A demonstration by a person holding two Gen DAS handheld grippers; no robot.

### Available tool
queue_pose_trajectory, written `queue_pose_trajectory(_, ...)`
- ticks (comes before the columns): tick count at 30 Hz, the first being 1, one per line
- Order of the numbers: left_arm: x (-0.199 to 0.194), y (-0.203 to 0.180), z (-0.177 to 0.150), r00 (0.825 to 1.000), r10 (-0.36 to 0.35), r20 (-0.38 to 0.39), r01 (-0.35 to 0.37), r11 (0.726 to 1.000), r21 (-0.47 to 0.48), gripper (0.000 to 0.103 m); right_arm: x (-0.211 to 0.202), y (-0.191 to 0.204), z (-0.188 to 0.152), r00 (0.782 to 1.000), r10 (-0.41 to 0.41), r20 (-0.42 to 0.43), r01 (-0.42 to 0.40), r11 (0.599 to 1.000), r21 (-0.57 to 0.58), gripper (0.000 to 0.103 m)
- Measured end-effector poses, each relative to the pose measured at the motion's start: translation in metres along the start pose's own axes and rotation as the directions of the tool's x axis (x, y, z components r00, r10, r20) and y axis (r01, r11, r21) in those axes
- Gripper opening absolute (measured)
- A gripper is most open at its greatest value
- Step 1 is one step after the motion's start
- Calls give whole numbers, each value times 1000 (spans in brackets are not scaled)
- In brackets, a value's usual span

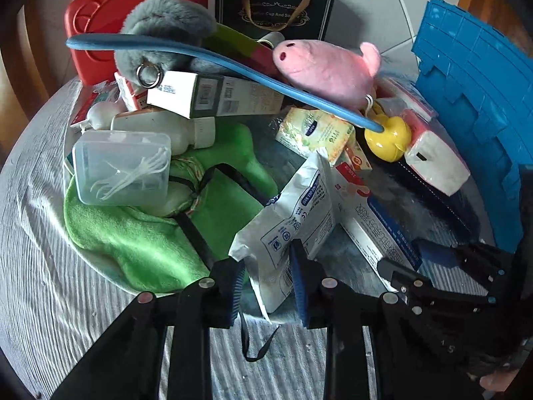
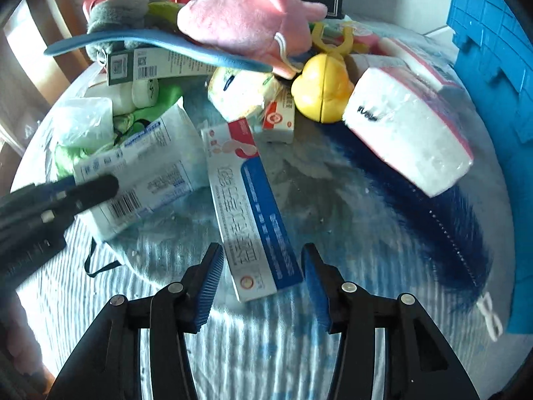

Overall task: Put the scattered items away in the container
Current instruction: 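Grasp a white wet-wipe pack with left tool while right tool grasps a toothpaste-style box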

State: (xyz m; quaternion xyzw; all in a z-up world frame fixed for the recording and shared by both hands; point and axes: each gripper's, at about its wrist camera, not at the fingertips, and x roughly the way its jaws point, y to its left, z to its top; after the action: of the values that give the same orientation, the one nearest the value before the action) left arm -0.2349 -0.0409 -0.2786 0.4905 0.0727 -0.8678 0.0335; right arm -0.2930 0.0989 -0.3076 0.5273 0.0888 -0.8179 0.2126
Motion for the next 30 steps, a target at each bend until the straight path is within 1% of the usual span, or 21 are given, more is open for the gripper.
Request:
queue_pose_trajectory(1, 2, -3, 0, 1000, 4, -6, -4, 1000, 10, 26, 1, -2, 2, 1000, -6, 5, 6, 1000, -3, 49)
queue_pose_trajectory(2, 4, -4, -1, 1000, 12, -12, -12, 1000, 13, 29, 3, -3, 4, 1000, -10, 4, 10, 1000, -4, 49)
queue_pose_trajectory(3, 8, -4, 0, 1000, 20, -23, -19, 1000, 14, 37, 5, -6, 6, 1000, -12, -3, 12, 1000, -6, 48)
queue_pose_trajectory(4, 14, -2, 1, 999, 18, -44, -18, 1000, 10, 42, 7, -8, 5, 1000, -15, -14, 15, 1000, -9, 48)
queue_pose_trajectory(6, 27, 2, 0, 996, -2, -89, 1, 1000, -9, 44, 7, -11, 2, 1000, -24, -15, 24, 1000, -17, 45)
queue_pose_trajectory(8, 30, 1, 1, 997, -5, -74, 5, 1000, -3, 44, 5, -14, 1, 999, -38, -13, 37, 999, -5, 42)
queue_pose_trajectory(10, 25, -5, 2, 998, 12, -57, -10, 999, 32, 39, 6, -18, -5, 999, -43, -15, 44, 999, 20, 42)
queue_pose_trajectory(13, 19, -12, 4, 997, 18, -69, -13, 998, 65, 40, 4, -34, -7, 999, -40, -32, 41, 999, 30, 42)
queue_pose_trajectory(14, 19, -13, 5, 996, 41, -82, -34, 996, 77, 42, 3, -37, -10, 999, -35, -36, 36, 999, 29, 42)
queue_pose_trajectory(15, 18, -14, 6, 994, 71, -87, -63, 994, 93, 53, 3, -41, -11, 999, -33, -40, 34, 999, 32, 42)
queue_pose_trajectory(16, 15, -15, 7, 992, 105, -75, -97, 989, 110, 66, 2, -43, -12, 999, -30, -42, 32, 999, 36, 43)
queue_pose_trajectory(17, 10, -15, 8, 991, 124, -53, -117, 986, 120, 69, 1, -46, -12, 999, -26, -42, 27, 999, 43, 43)
queue_pose_trajectory(20, -6, -16, 20, 991, 131, -8, -129, 982, 135, 71, -2, -52, -12, 1000, -9, -27, 10, 998, 65, 43)
queue_pose_trajectory(21, -9, -17, 23, 992, 126, 1, -125, 982, 141, 74, 3, -66, -5, 1000, -3, -22, 5, 998, 65, 44)
queue_pose_trajectory(22, -10, -20, 27, 993, 116, 6, -115, 981, 154, 85, 0, -62, -7, 1000, -2, -17, 3, 998, 65, 45)
queue_pose_trajectory(23, -7, -25, 30, 994, 107, 6, -107, 979, 172, 89, -2, -61, -7, 1000, -2, -13, 3, 998, 65, 45)
queue_pose_trajectory(24, -1, -32, 33, 995, 101, 5, -100, 975, 198, 91, -4, -58, -10, 1000, -3, -11, 4, 998, 68, 46)
queue_pose_trajectory(25, 5, -37, 34, 995, 96, -1, -94, 971, 220, 91, -5, -53, -12, 1000, -6, -9, 7, 997, 73, 46)
queue_pose_trajectory(28, 33, -52, 33, 995, 86, -56, -68, 962, 264, 91, -3, -55, -9, 1000, -14, -6, 14, 996, 86, 48)
queue_pose_trajectory(30, 51, -59, 26, 990, 103, -96, -73, 959, 275, 91, -3, -47, -14, 1000, -18, -9, 19, 996, 85, 49)
